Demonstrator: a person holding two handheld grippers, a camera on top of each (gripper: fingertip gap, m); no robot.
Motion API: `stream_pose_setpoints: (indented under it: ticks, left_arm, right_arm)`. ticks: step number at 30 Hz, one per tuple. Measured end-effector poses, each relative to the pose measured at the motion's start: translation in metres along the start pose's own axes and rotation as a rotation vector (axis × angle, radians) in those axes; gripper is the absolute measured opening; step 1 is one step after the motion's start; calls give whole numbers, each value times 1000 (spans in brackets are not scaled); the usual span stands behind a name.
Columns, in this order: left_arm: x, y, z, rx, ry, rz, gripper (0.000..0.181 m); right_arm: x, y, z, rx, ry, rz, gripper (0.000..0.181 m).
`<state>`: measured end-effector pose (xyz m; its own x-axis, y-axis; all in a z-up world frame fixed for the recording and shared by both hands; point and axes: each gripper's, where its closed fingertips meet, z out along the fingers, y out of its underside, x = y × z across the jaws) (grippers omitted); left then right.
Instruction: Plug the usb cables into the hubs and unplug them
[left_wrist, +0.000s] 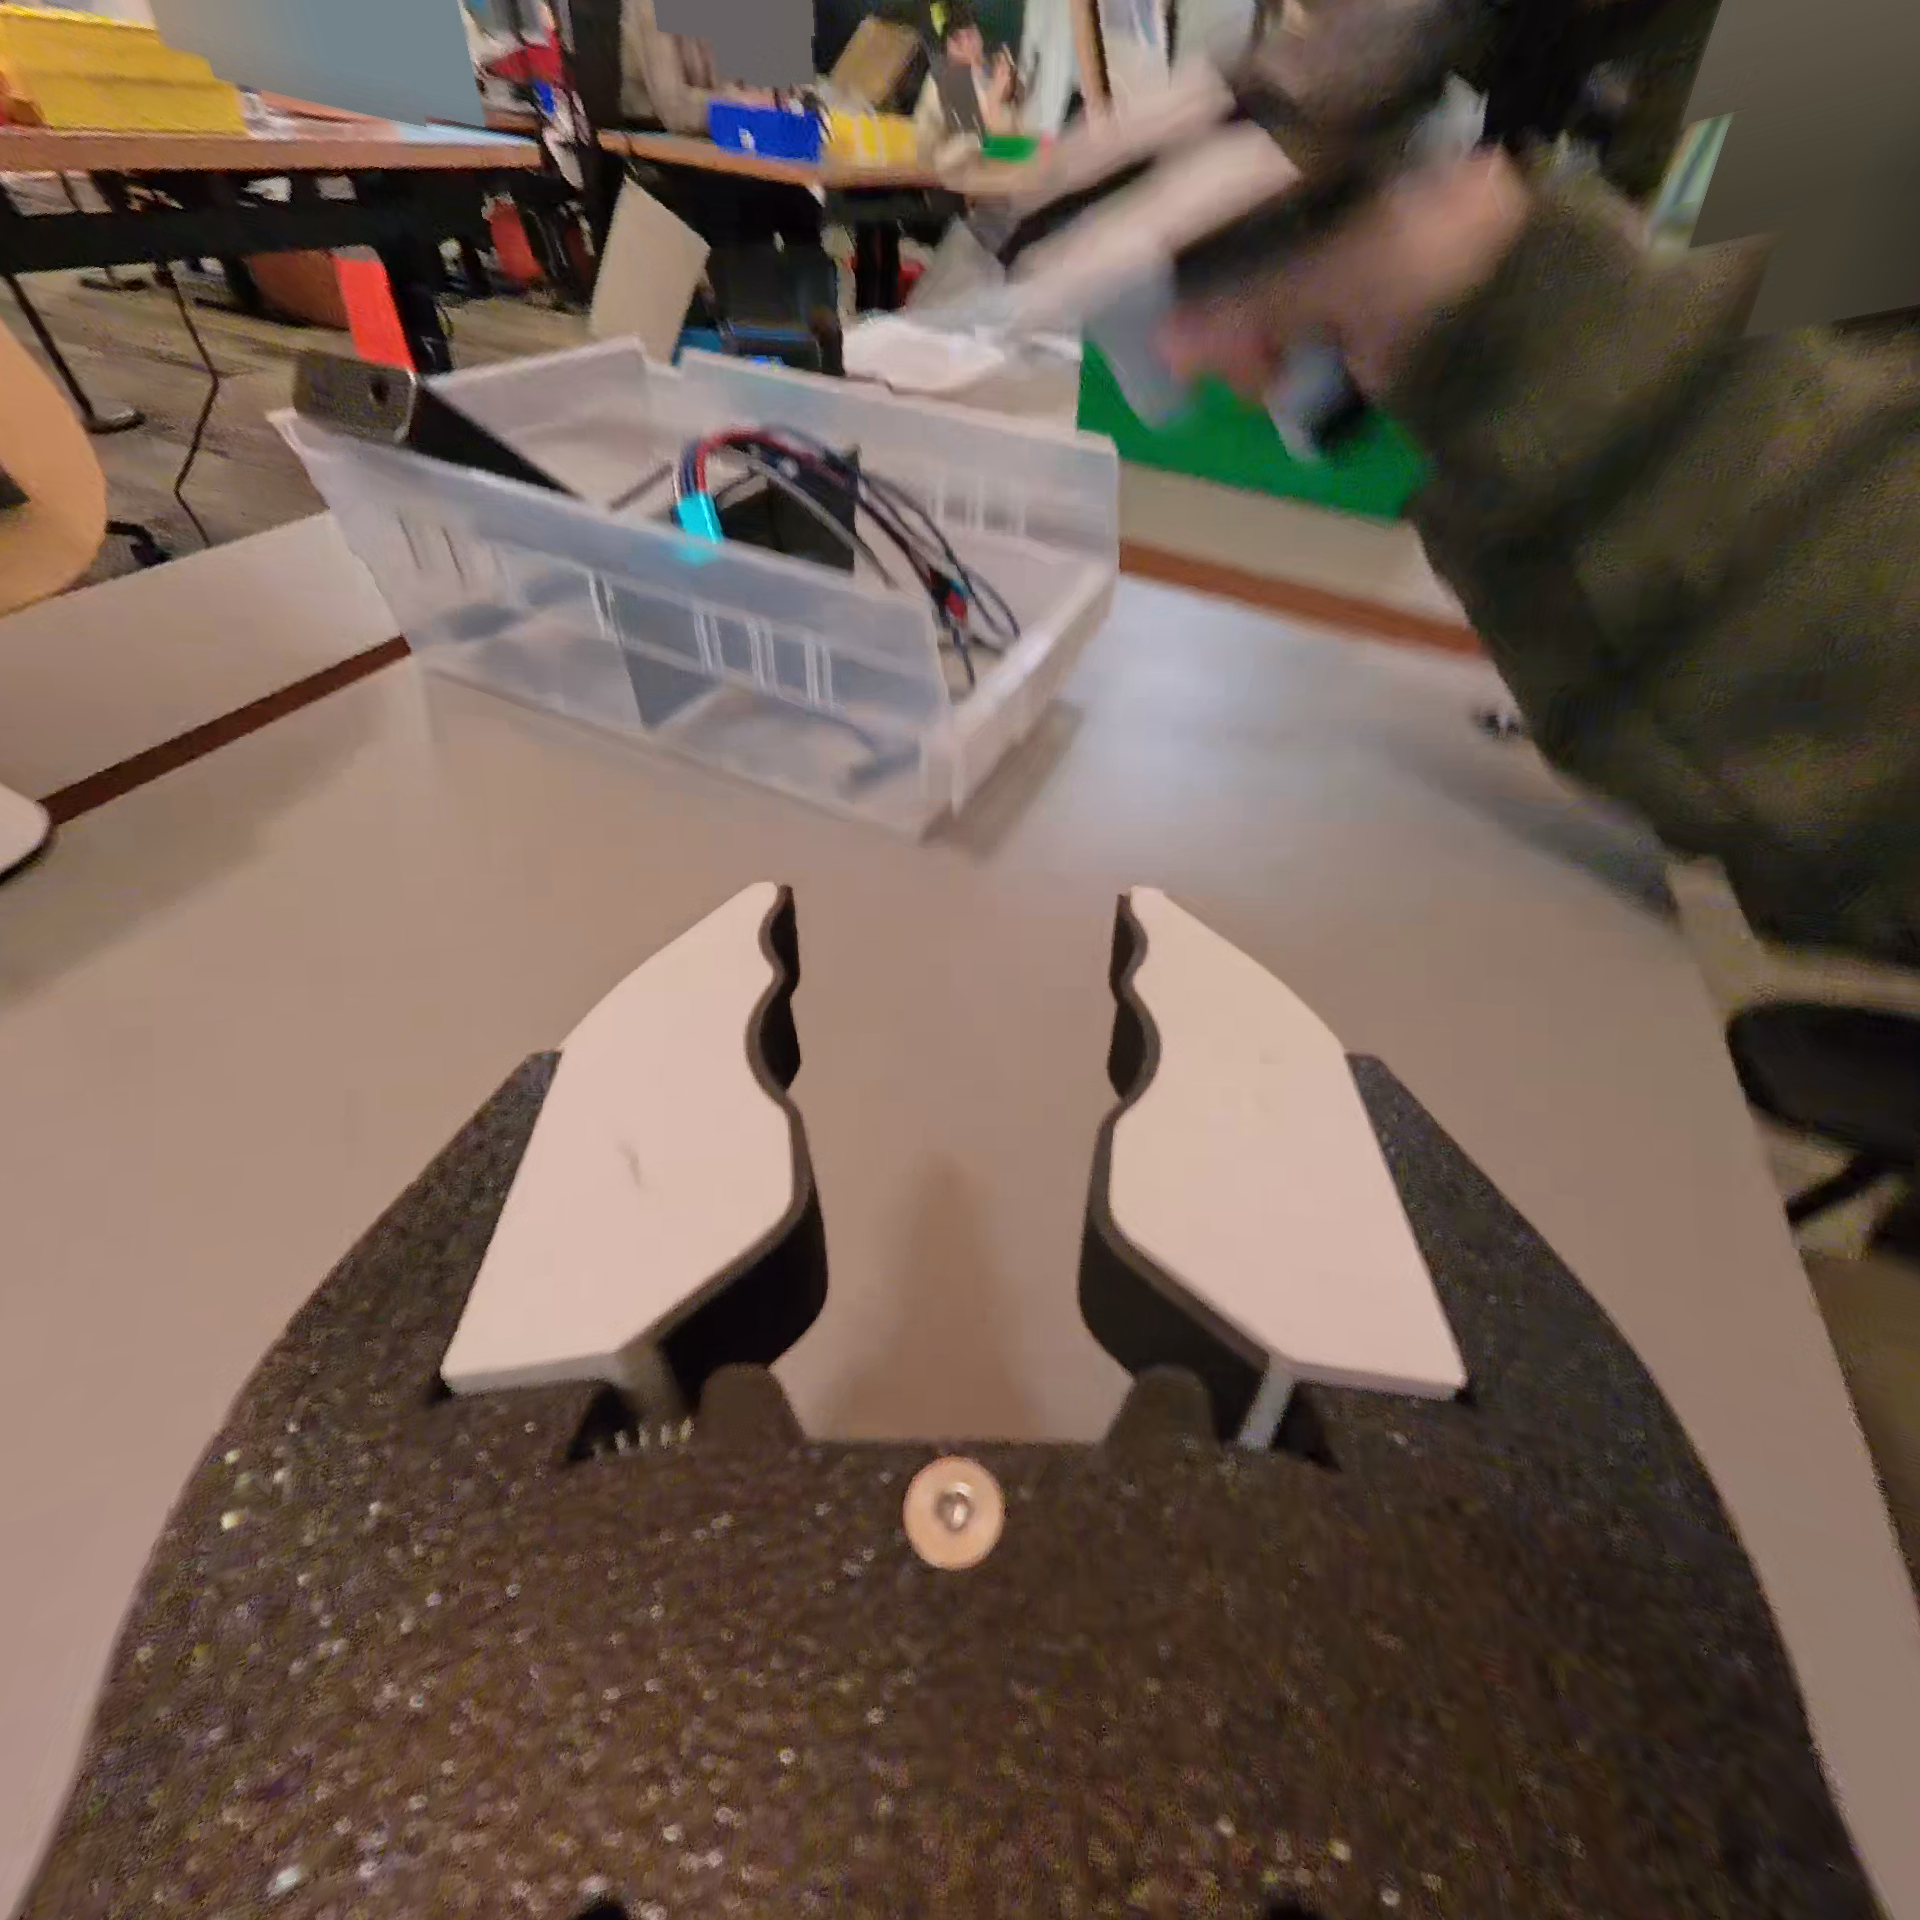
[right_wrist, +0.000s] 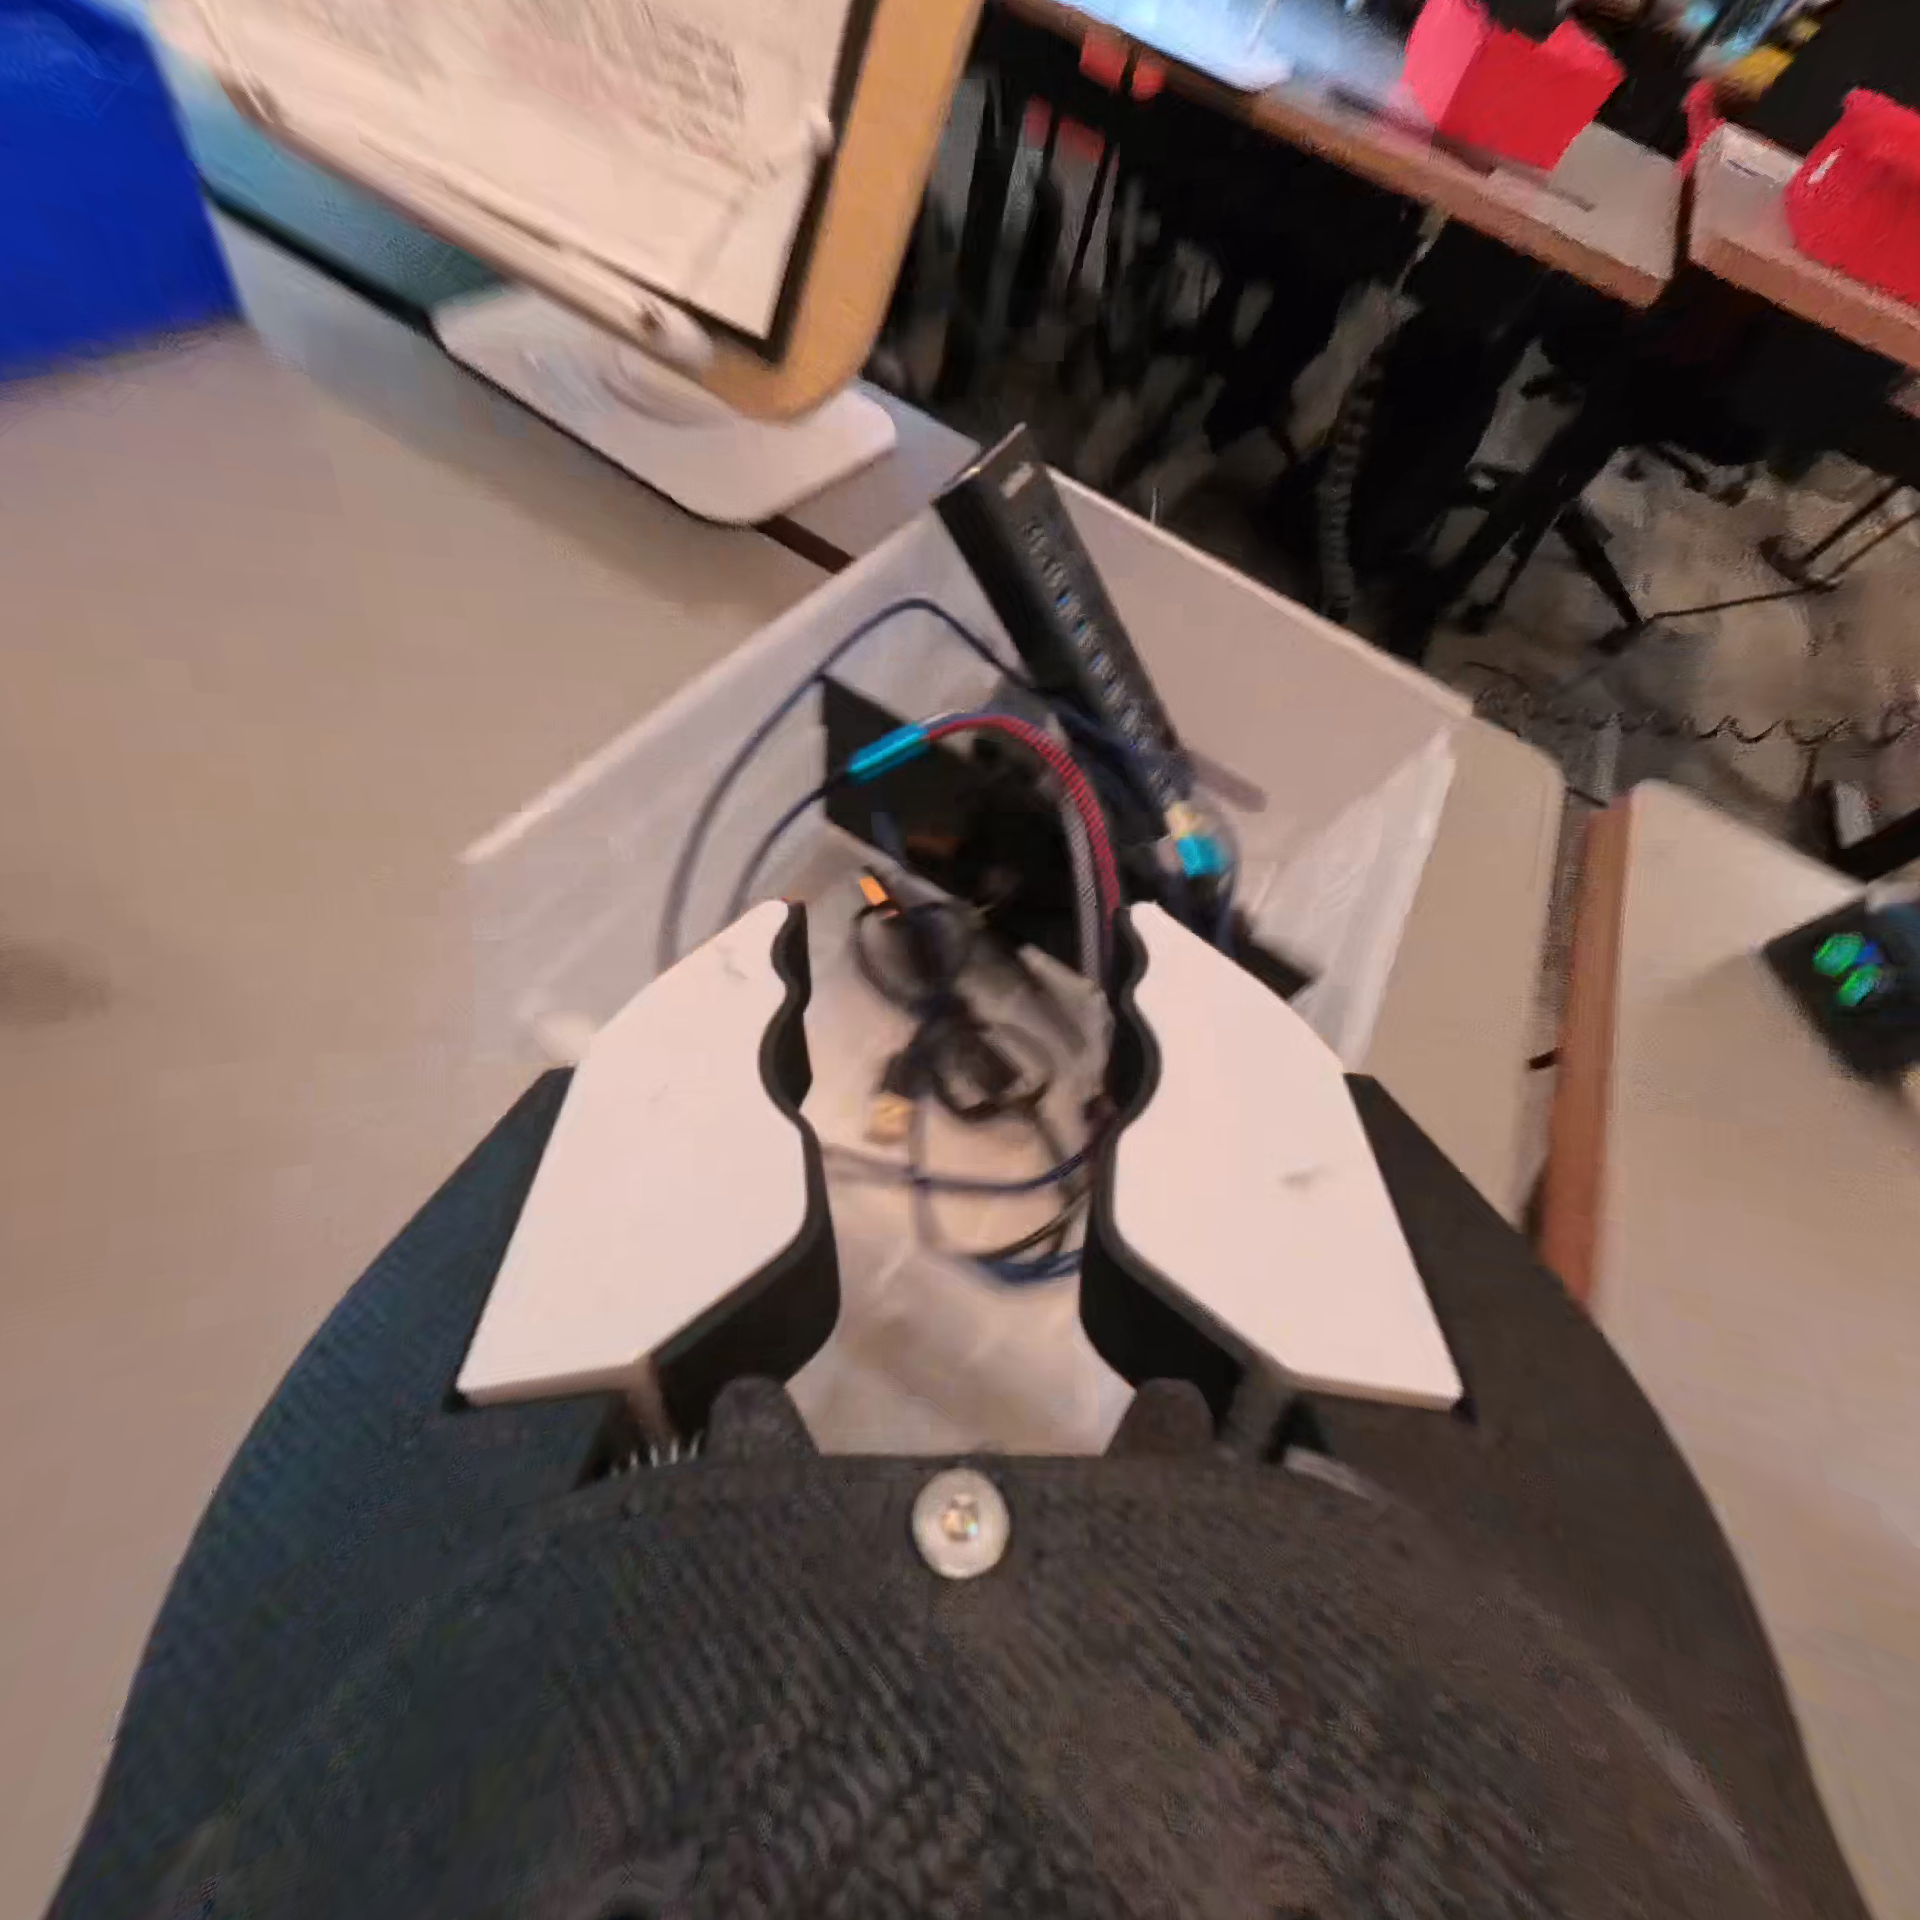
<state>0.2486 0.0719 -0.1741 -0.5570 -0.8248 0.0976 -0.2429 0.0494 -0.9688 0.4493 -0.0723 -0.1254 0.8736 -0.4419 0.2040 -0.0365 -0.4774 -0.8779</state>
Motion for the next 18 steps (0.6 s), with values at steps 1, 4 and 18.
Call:
stream_pose_setpoints:
  ticks: [1, 4, 18]
  left_arm:
    - [-2, -11, 17, 24, -12, -50, 58]
    - [-13, -26, 71, -23, -100, -213, 71]
    - [-56, -2, 160, -517, -490, -295, 71]
  right_arm:
    - [-11, 13, -19, 77, 34, 66, 54]
    - [-32, 54, -63, 197, 180, 169, 61]
    - [-3, 86, -94, 244, 344, 238, 79]
